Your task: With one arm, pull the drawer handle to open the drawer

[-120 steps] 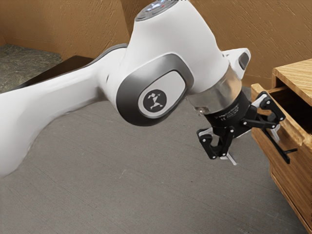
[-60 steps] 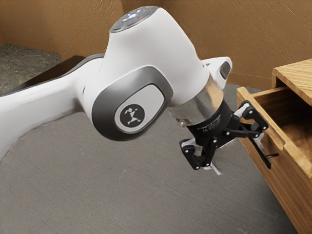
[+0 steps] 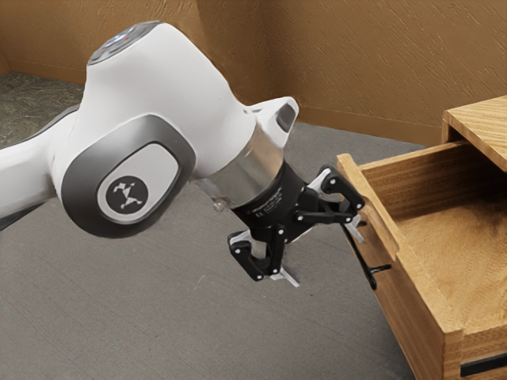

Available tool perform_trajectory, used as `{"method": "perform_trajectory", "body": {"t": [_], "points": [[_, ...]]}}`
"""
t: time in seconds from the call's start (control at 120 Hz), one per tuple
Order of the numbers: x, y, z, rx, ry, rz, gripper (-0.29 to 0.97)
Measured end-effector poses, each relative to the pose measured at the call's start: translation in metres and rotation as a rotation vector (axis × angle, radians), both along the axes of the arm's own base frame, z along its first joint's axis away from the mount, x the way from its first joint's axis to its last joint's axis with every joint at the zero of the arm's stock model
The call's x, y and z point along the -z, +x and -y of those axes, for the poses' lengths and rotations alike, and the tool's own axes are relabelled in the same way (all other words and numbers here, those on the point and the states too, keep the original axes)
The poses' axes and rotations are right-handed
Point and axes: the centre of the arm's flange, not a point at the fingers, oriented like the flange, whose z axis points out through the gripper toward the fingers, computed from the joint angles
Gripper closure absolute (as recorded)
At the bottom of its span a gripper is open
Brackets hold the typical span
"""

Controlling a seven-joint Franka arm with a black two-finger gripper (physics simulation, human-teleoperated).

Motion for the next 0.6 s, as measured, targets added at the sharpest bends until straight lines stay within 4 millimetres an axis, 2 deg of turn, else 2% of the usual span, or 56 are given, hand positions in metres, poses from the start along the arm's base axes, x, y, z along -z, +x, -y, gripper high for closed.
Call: {"method": "perform_trajectory", "body": {"t": [0.15,0.25,0.325,0.408,0.467,0.542,0.6], "points": [[-0.001,-0.022,-0.023,-0.009,-0.023,-0.003,0.00],[-0.008,-0.044,-0.044,-0.023,-0.042,0.012,0.00],[-0.029,-0.068,-0.056,-0.023,-0.066,0.055,0.01],[-0.055,-0.099,-0.041,0.023,-0.065,0.113,0.01],[-0.070,-0.109,-0.041,0.030,-0.057,0.126,0.01],[-0.105,-0.112,-0.073,-0.010,-0.027,0.111,0.01],[-0.117,-0.108,-0.098,-0.049,0.034,0.055,0.00]]}}
